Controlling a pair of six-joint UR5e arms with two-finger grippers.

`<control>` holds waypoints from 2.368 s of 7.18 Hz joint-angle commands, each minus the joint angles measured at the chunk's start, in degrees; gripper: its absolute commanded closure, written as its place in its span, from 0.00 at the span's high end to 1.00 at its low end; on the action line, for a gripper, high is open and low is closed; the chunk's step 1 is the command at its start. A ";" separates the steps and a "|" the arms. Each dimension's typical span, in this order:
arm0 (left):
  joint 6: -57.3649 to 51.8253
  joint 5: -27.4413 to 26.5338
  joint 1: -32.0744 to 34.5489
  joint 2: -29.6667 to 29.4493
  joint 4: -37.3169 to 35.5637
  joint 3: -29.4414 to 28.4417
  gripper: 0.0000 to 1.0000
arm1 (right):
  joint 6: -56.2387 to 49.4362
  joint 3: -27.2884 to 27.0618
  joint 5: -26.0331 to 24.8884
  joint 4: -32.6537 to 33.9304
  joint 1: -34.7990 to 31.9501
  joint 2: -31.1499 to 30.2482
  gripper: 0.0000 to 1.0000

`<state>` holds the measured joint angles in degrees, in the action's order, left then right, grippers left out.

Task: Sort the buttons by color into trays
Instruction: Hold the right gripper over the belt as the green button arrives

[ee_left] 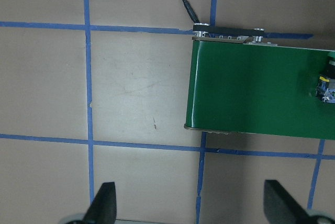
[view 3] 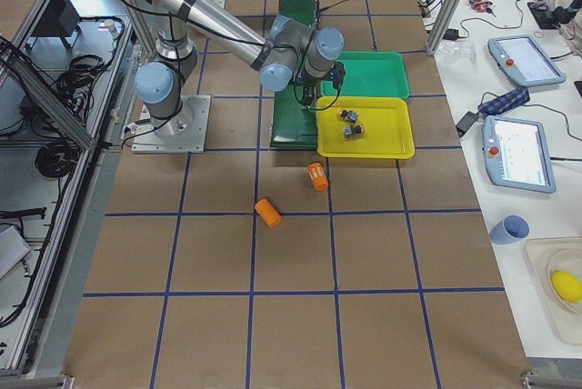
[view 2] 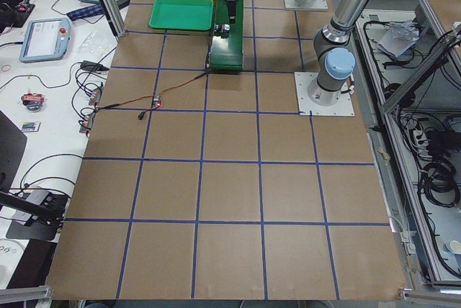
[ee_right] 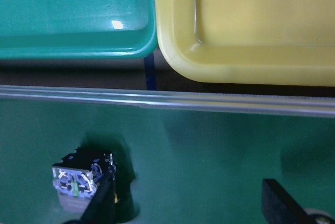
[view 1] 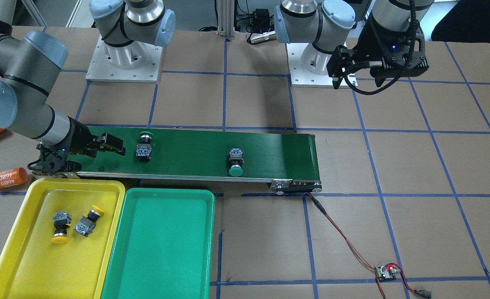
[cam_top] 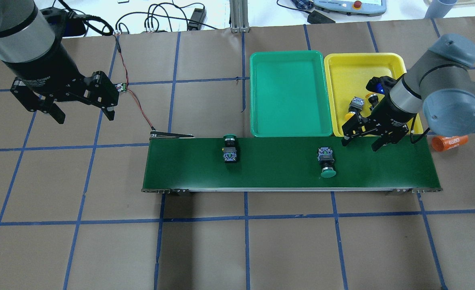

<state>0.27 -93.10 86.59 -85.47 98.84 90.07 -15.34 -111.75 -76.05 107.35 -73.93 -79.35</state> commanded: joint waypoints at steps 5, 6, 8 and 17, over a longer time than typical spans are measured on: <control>0.00 -0.33 0.07 -0.05 0.04 0.10 1.00 | 0.22 -0.58 -0.59 -0.39 -0.08 0.07 1.00; 0.00 -0.33 0.07 -0.57 -0.31 0.02 1.00 | 0.13 -0.58 -0.76 -0.39 -0.08 -0.01 1.00; 0.00 0.02 0.16 0.13 0.04 0.02 1.00 | 0.22 -0.58 -0.94 -0.39 -0.08 -0.02 1.00; -0.09 -0.42 0.16 0.30 0.13 0.19 1.00 | -0.31 -1.63 -5.34 -0.39 -0.16 -0.02 0.67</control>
<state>0.18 -93.45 86.75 -85.33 98.87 90.21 -15.44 -113.27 -81.29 106.96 -74.09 -79.43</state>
